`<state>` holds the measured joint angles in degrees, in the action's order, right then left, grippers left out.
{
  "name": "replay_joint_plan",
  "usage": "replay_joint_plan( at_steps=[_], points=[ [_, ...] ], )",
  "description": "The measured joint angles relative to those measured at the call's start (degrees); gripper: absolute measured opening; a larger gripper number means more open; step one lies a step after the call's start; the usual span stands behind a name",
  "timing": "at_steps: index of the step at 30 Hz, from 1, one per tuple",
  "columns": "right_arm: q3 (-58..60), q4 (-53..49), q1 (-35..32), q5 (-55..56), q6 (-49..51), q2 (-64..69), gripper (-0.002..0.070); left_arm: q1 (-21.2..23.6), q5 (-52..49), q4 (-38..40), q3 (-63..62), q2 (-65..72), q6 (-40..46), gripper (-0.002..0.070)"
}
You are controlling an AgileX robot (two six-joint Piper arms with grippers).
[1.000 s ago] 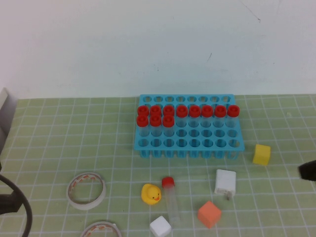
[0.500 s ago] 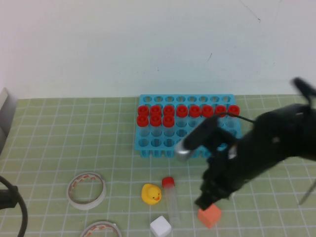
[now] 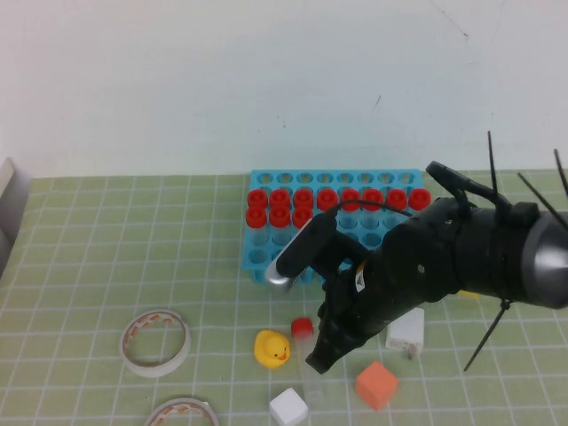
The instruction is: Place the test tubes
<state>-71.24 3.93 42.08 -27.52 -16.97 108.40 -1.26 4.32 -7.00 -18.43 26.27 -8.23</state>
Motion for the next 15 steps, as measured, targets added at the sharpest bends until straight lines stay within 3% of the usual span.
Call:
replay_joint_plan(
  at_steps=[8,11,15],
  points=[
    [-0.33,2.64,0.00,0.10,5.40,6.13,0.0008,0.00,-4.65,-0.26,0.00,-6.37,0.12,-0.0001],
    [-1.59,2.64,0.00,-0.31,7.92,8.40,0.0069,0.00,-6.18,-0.04,0.00,-6.73,-0.42,-0.0001],
    [-4.24,2.64,0.00,-0.56,12.32,10.81,0.0219,0.00,-7.18,-0.04,0.00,-6.73,-0.71,-0.0001]
  ],
)
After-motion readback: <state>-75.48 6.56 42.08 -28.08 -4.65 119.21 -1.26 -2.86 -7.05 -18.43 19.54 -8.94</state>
